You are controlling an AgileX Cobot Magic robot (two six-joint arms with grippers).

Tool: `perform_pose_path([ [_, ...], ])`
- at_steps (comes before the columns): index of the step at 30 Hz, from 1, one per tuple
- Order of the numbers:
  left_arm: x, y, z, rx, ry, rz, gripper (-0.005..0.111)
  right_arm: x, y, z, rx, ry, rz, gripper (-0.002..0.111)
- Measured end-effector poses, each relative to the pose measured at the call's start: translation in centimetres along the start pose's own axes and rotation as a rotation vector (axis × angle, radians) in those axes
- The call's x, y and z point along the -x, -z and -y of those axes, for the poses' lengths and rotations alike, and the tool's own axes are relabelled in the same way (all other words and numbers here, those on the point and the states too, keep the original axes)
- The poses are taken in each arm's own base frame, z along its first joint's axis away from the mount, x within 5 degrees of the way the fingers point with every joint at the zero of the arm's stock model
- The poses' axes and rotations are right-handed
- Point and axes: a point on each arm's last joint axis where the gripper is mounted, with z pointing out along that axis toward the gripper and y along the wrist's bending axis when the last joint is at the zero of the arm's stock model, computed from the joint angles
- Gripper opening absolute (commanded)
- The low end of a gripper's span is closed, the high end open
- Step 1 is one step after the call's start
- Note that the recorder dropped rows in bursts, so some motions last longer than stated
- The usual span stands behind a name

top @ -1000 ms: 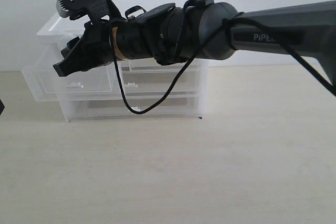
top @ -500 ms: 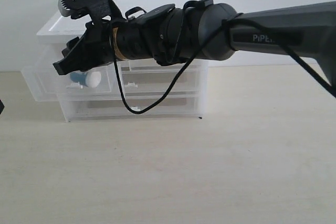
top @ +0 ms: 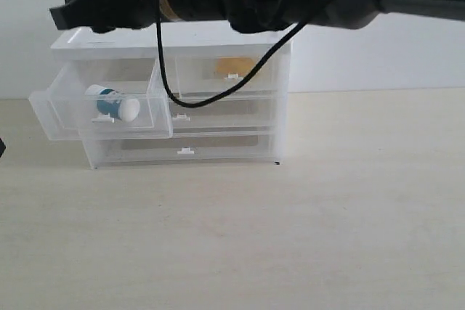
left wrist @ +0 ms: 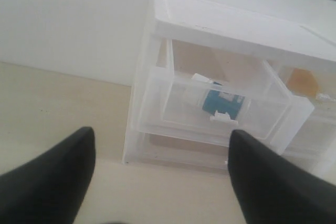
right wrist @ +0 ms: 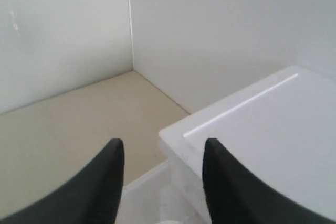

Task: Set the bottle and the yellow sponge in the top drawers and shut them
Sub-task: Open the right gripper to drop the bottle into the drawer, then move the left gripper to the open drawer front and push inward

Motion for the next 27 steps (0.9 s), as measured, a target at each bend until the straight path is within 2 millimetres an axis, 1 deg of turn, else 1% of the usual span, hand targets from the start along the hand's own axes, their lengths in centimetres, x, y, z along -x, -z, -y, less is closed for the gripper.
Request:
perform_pose_path([
  [1,0.0,0.0,0.0,0.000,0.000,0.000,0.066,0.6,0.6,-0.1,0.000,-0.008,0.011,0.023],
  [3,0.0,0.0,0.0,0.000,-0.003,0.000,0.066,0.9,1.5,-0.2,-0.008,-0.020,0.013,0.004],
  [4,0.0,0.0,0.0,0.000,-0.005,0.000,0.066,0.7,1.9,-0.2,-0.012,-0.025,0.003,0.000],
  [6,0.0,0.0,0.0,0.000,-0.007,0.000,0.066,-0.3,2.4,0.1,-0.024,-0.036,-0.028,0.000],
  [10,0.0,0.0,0.0,-0.001,-0.009,0.001,0.066,-3.2,3.7,1.0,-0.109,-0.060,-0.111,0.000],
  [11,0.0,0.0,0.0,-0.005,-0.015,0.003,0.065,-3.5,4.1,1.2,-0.129,-0.059,-0.121,0.000],
  [13,0.1,0.0,0.2,-0.022,-0.033,0.010,0.059,-4.2,5.1,1.3,-0.159,-0.046,-0.145,0.000],
  [14,0.1,0.0,0.3,-0.032,-0.044,0.015,0.054,-4.5,5.6,1.2,-0.163,-0.037,-0.157,0.000],
  [18,0.3,0.0,0.6,-0.067,-0.068,0.032,0.035,-4.3,7.9,0.7,-0.171,-0.001,-0.159,0.000],
  [20,0.5,-0.1,0.9,-0.082,-0.062,0.024,0.029,-3.9,9.1,0.4,-0.171,0.005,-0.151,0.000],
  [23,0.9,-0.7,2.1,-0.131,-0.067,-0.017,0.031,-3.9,10.4,0.1,-0.172,0.011,-0.151,0.000],
  [27,1.8,-2.3,4.1,-0.178,-0.074,-0.077,0.039,-4.1,12.0,-0.4,-0.171,0.024,-0.156,0.000],
])
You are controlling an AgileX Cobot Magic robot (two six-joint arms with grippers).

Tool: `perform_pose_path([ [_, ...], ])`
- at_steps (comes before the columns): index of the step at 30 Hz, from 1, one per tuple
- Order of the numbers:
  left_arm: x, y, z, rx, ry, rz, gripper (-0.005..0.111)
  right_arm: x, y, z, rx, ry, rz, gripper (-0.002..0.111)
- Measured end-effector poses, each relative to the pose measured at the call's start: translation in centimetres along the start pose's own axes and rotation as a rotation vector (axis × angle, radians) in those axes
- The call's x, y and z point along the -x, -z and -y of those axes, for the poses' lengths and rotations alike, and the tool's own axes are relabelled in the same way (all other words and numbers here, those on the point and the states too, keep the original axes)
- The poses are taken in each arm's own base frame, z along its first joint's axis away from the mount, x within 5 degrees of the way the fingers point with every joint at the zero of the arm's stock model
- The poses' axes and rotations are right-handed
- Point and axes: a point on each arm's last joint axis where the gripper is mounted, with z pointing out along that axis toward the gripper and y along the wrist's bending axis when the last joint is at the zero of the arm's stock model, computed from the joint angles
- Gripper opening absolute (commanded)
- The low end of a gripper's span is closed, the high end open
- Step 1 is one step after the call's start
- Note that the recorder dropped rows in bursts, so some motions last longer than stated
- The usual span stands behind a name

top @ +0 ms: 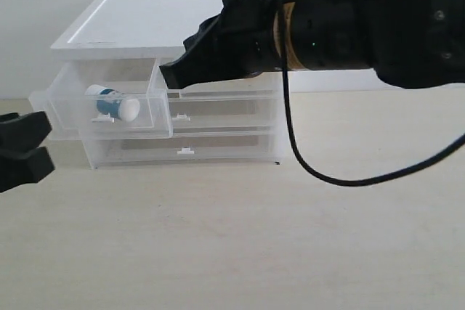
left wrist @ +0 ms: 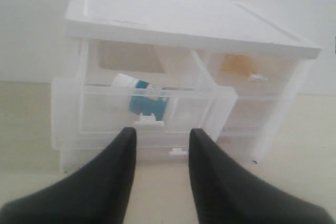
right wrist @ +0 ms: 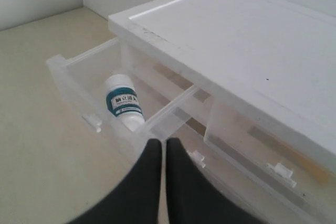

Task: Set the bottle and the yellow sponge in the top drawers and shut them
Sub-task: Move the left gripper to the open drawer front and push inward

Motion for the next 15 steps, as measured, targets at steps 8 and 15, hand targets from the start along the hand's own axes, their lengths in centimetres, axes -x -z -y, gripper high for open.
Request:
perform_pose_path([
  [8,0.3,-4.6,0.4,0.031,0.023,-0.168,0.043,-0.3,3.0,-0.2,-0.006,0.023,0.017,0.000],
  [15,0.5,-7.6,-1.2,0.096,0.069,-0.263,0.043,-0.9,3.6,-0.3,-0.005,0.044,0.005,0.000],
])
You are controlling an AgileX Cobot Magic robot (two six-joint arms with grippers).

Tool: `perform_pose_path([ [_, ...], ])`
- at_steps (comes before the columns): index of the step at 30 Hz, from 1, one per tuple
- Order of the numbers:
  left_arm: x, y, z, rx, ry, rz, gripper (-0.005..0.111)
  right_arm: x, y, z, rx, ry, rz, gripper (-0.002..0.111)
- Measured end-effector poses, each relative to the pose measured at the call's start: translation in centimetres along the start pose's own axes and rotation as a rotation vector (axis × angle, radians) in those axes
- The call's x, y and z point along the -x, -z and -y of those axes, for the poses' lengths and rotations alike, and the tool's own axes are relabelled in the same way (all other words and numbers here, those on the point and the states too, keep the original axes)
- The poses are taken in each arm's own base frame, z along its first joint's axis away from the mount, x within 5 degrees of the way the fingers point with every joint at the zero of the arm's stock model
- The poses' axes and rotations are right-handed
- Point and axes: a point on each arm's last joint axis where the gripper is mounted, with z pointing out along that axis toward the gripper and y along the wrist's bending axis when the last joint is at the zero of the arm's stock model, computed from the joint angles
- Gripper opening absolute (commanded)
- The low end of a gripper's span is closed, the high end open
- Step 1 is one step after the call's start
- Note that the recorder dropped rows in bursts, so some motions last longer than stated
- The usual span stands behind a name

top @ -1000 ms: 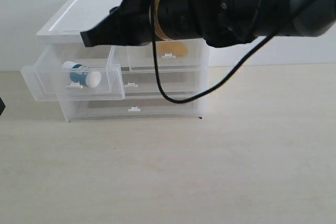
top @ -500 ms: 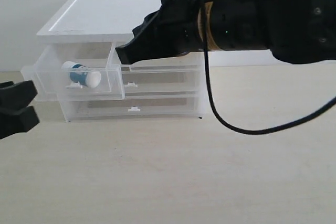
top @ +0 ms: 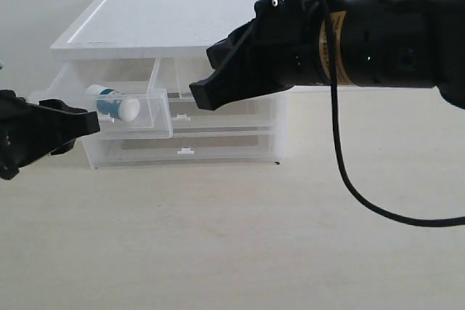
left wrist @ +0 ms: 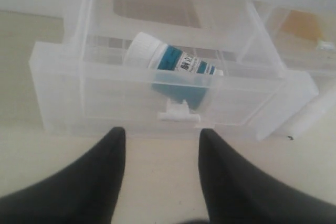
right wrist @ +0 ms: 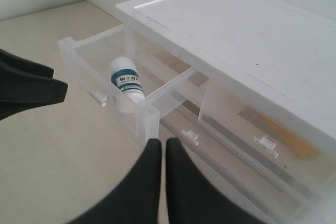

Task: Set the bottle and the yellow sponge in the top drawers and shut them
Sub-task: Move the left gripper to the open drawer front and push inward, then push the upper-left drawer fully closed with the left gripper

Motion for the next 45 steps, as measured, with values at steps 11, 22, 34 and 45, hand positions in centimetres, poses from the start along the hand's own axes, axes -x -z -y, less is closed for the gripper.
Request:
perform_pose_path([
  [11,0.8,-3.7,0.9,-0.019,-0.038,-0.079,0.043,-0.1,0.0,0.0,0.000,0.007,-0.002,0.000],
  [22,1.7,-5.3,1.6,-0.032,-0.086,-0.064,0.043,-0.8,-0.7,-0.1,0.004,0.002,-0.030,0.000],
  [34,3.1,-7.4,2.0,-0.028,-0.115,-0.041,0.043,-1.8,-0.9,-0.1,-0.004,0.003,-0.062,0.000],
  [45,4.8,-9.7,0.8,0.013,-0.113,-0.008,0.043,-1.9,-0.9,0.0,-0.006,0.000,-0.063,0.000],
])
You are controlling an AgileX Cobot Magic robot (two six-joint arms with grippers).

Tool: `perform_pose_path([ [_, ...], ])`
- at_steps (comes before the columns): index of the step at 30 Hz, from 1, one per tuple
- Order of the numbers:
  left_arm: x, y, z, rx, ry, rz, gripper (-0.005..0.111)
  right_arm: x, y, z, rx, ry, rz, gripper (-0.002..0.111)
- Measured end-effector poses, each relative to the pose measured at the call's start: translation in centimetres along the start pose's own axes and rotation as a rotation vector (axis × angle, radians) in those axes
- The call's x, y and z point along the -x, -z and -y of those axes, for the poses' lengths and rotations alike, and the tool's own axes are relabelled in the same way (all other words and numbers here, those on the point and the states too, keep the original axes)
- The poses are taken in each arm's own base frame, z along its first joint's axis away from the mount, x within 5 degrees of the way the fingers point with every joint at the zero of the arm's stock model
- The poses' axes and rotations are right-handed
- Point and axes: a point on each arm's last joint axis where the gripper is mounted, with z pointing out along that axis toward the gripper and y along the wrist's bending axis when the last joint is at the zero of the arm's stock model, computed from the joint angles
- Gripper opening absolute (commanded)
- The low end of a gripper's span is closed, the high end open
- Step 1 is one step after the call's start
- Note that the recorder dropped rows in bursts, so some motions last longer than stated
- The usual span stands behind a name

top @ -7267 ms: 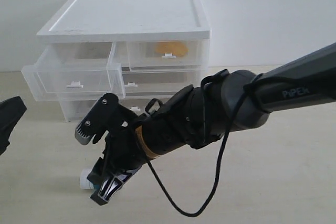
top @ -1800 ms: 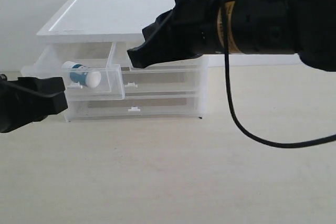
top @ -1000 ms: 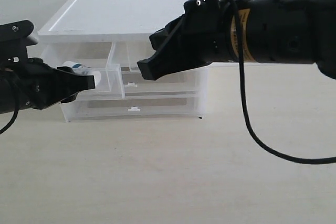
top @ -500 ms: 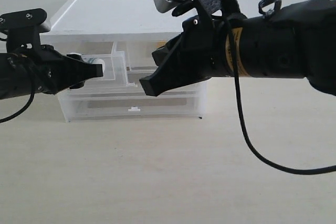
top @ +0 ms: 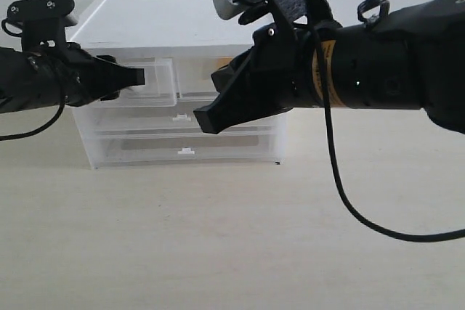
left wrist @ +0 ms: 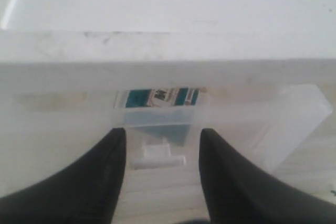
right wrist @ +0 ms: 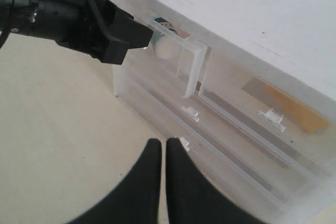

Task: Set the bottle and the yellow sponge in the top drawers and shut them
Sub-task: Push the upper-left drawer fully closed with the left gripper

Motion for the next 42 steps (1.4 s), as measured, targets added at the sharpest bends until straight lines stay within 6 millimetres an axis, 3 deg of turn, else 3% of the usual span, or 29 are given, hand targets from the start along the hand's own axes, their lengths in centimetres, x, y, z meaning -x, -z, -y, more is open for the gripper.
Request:
perform_pose_path([
  [6,1.0,-1.0,-0.8,0.020,-0.002,0.020,0.043,0.0,0.0,0.0,0.000,0.000,0.000,0.000],
  [23,1.5,-1.5,0.1,-0.060,-0.029,-0.059,0.040,0.0,0.0,0.2,-0.026,0.000,0.001,0.000],
  [31,3.6,3.5,0.1,-0.089,-0.066,0.022,0.005,-0.4,0.0,0.3,-0.042,0.002,-0.011,0.000],
  [42,0.7,7.6,-1.2,-0.052,-0.071,0.024,0.004,-3.3,0.0,0.5,-0.092,-0.007,-0.092,0.000],
])
